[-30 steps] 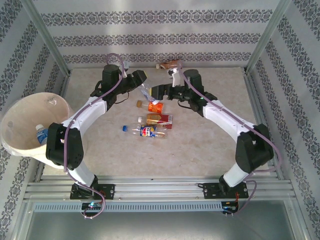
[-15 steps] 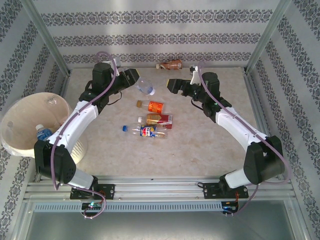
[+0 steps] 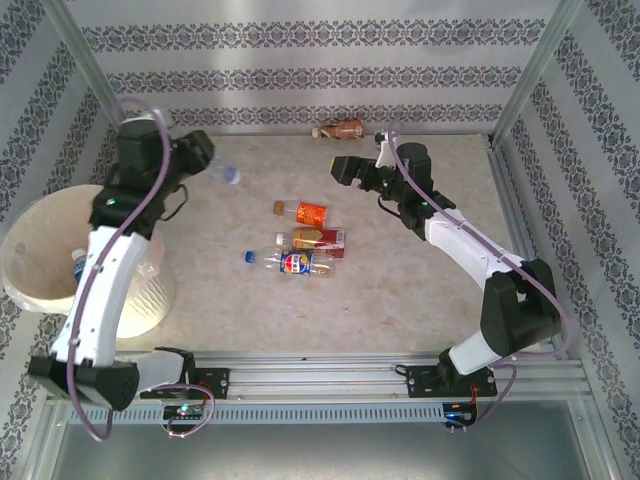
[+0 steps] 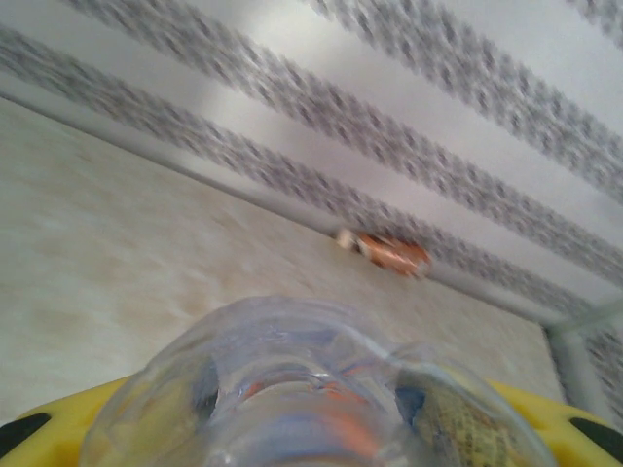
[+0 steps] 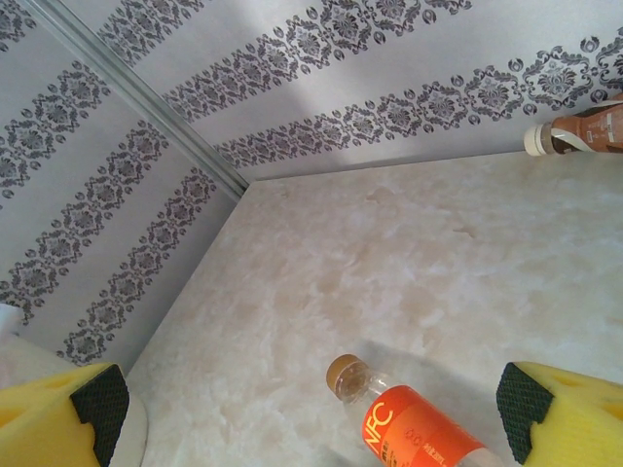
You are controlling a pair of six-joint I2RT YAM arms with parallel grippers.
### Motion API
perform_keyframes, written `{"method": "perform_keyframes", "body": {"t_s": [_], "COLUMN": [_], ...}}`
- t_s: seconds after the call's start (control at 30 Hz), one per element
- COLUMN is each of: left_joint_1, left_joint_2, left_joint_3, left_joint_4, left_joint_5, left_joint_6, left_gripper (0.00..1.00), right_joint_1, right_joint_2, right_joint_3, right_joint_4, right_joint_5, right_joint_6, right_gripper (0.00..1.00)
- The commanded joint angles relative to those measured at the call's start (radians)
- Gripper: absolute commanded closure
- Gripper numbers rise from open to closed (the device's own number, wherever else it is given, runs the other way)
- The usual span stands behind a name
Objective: Put the plastic bottles in the bin
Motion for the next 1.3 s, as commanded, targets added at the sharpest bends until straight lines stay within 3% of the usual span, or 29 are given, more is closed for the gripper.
{"method": "perform_keyframes", "body": {"t_s": [0.0, 0.23, 0.4, 0.57, 0.77, 0.93, 1.03, 1.1, 1.13, 1.27], "left_joint_1": [0.056, 0.125, 0.138, 0.142, 0.221, 0.400, 0.452, 0.463, 0.464, 0.464], "left_joint_2": [-0.056, -0.068, -0.033, -0.015, 0.032, 0.027, 0.058, 0.098, 0.115, 0.133], "left_joint_3": [0.102, 0.278, 0.419, 0.477, 0.457, 0.345, 0.296, 0.313, 0.332, 0.399], "left_joint_4": [-0.230, -0.428, -0.597, -0.724, -0.851, -0.850, -0.860, -0.867, -0.873, -0.847], "left_joint_5": [-0.198, -0.320, -0.542, -0.689, -0.680, -0.469, -0.418, -0.414, -0.416, -0.398], "left_joint_6": [0.115, 0.199, 0.244, 0.246, 0.256, 0.260, 0.253, 0.244, 0.241, 0.237], "left_gripper": [0.62, 0.63, 0.64, 0.64, 0.65, 0.64, 0.49, 0.30, 0.25, 0.14], "right_joint_1": [-0.002, -0.002, -0.002, -0.001, 0.000, 0.006, 0.010, 0.015, 0.016, 0.024], "right_joint_2": [0.024, 0.066, 0.083, 0.091, 0.110, 0.121, 0.129, 0.134, 0.136, 0.129], "right_joint_3": [0.050, 0.081, 0.104, 0.131, 0.170, 0.196, 0.213, 0.226, 0.230, 0.227], "right_joint_4": [0.049, 0.059, 0.047, 0.018, -0.020, -0.043, -0.058, -0.068, -0.073, -0.088], "right_joint_5": [-0.015, -0.033, -0.043, -0.045, -0.060, -0.065, -0.067, -0.069, -0.068, -0.054], "right_joint_6": [0.013, 0.053, 0.063, 0.054, 0.057, 0.058, 0.052, 0.049, 0.047, 0.027], "right_gripper": [0.02, 0.02, 0.02, 0.02, 0.02, 0.02, 0.02, 0.02, 0.02, 0.02]}}
